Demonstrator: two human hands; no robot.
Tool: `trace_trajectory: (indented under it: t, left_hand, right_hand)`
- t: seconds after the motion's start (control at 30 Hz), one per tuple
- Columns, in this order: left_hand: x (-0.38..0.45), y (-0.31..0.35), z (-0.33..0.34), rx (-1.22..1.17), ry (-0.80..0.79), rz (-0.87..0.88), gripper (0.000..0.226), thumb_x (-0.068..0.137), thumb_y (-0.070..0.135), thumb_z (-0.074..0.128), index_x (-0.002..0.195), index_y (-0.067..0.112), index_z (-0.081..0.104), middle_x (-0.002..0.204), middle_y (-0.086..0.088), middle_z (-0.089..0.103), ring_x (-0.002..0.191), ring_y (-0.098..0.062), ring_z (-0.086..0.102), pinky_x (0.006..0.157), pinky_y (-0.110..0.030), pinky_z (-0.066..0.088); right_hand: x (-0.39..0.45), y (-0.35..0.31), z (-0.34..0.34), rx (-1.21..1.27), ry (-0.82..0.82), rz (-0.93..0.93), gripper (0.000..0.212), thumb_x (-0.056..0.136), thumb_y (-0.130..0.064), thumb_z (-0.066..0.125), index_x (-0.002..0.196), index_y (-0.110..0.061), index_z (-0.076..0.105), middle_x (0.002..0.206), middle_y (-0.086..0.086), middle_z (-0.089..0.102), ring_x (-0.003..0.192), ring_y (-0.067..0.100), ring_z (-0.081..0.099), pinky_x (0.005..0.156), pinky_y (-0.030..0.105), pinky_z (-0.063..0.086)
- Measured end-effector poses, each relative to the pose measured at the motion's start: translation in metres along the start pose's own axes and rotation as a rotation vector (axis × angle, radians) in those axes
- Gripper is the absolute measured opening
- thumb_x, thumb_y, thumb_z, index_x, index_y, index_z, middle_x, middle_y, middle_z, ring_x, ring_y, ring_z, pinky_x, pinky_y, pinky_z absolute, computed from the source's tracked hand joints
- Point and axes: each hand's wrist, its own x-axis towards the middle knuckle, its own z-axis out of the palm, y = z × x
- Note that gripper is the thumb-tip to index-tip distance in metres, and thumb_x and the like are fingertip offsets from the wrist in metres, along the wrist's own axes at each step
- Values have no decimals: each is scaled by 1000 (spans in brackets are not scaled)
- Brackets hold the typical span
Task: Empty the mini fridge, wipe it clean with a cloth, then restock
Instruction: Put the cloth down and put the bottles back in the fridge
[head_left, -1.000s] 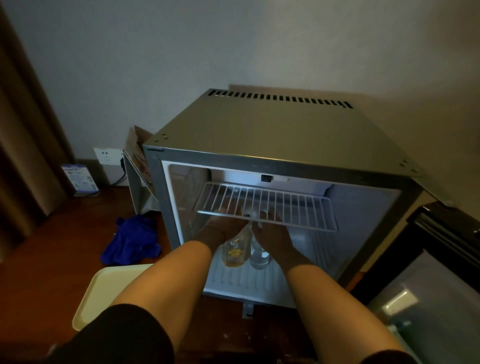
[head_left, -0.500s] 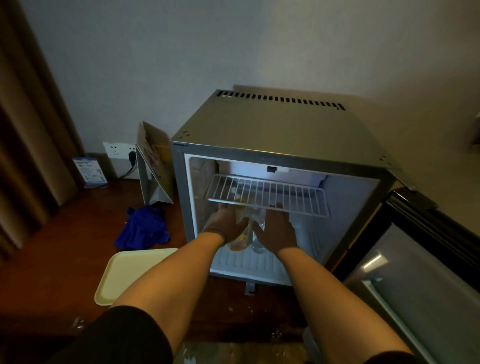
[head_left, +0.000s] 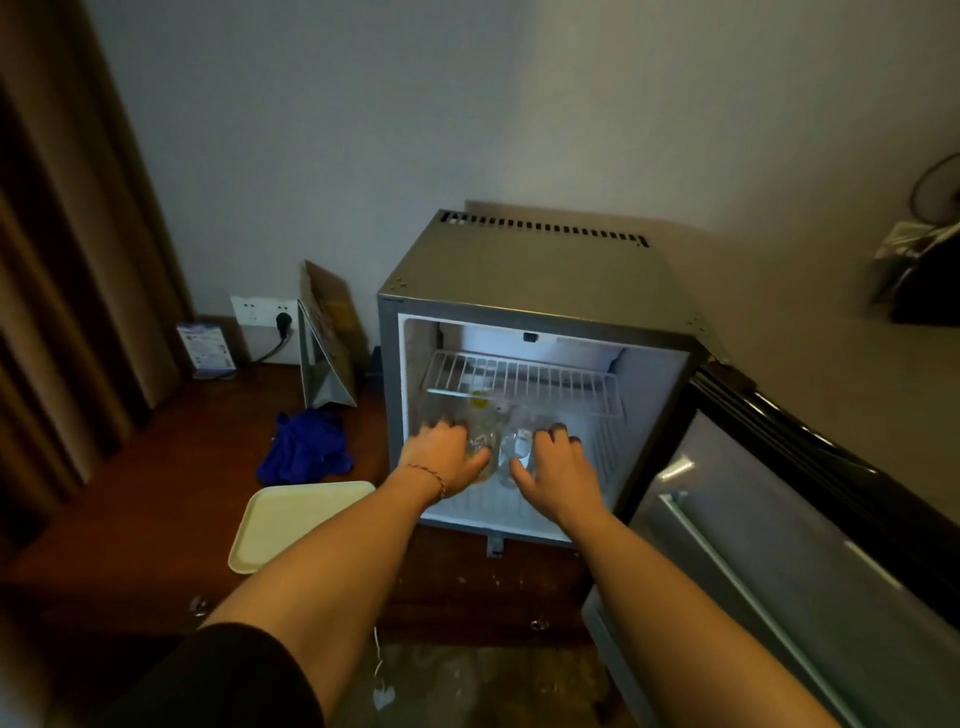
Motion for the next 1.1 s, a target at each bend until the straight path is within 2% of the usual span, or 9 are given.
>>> trace_trajectory:
  t: [0.13, 0.33, 0.43, 0.6, 0.77, 0.83, 0.97, 1.1]
  left_hand:
    - [-46, 14, -11, 10, 73, 7, 58, 96, 63, 38, 127, 16, 52, 128, -9, 49, 119, -30, 47, 92, -45, 47]
    - [-125, 48, -14, 10, 78, -49, 60, 95, 64, 38, 129, 16, 52, 129, -8, 48, 121, -29, 46, 94, -44, 47]
    - [-162, 66, -14, -1, 77, -49, 60, 95, 64, 39, 126, 16, 54, 128, -9, 49, 120, -30, 46, 97, -47, 46]
    - [-213, 93, -24, 41, 119, -10, 56, 94, 65, 39, 121, 18, 55, 124, -6, 52, 117, -27, 49, 97, -46, 45]
    - [-242, 114, -44, 40, 162, 29, 57, 93, 66, 39, 121, 19, 56, 125, -6, 51, 116, -26, 50, 95, -45, 46]
    - [-251, 122, -52, 55, 177, 56, 57, 93, 66, 39, 119, 19, 57, 124, -6, 52, 116, -27, 50, 95, -45, 46]
    - [-272, 133, -64, 55, 187, 119, 54, 93, 64, 41, 115, 18, 57, 122, -7, 53, 115, -27, 50, 92, -44, 47]
    - [-296, 135, -68, 33, 188, 168, 55, 94, 64, 39, 115, 17, 57, 121, -7, 52, 114, -26, 49, 92, -44, 46]
  right_hand:
    - [-40, 2, -17, 14, 58, -73, 44, 99, -49, 51, 118, -9, 51, 120, 11, 46, 107, 31, 47, 76, 39, 45]
    - [-116, 11, -52, -14, 135, -163, 47, 96, -51, 54, 115, -8, 56, 114, 11, 51, 105, 34, 51, 81, 44, 46]
    - [-149, 17, -76, -84, 199, -123, 49, 93, -53, 57, 113, -8, 59, 113, 13, 54, 105, 37, 53, 87, 49, 43]
    - [-190, 30, -124, -171, 347, -135, 44, 87, -48, 64, 100, -5, 64, 106, 16, 58, 98, 38, 53, 85, 50, 40]
    - [-231, 50, -163, -288, 375, -4, 52, 90, -55, 55, 115, -10, 61, 121, 13, 55, 113, 36, 48, 94, 49, 38]
    - [-247, 61, -179, -341, 378, 71, 56, 91, -59, 51, 118, -11, 57, 123, 12, 52, 112, 33, 47, 92, 44, 39]
    - [-286, 79, -212, -404, 404, 233, 60, 91, -63, 49, 119, -10, 54, 122, 13, 53, 110, 33, 50, 90, 43, 42]
    - [-323, 100, -230, -376, 326, 307, 62, 96, -63, 40, 124, -9, 51, 125, 16, 56, 114, 33, 54, 94, 42, 43]
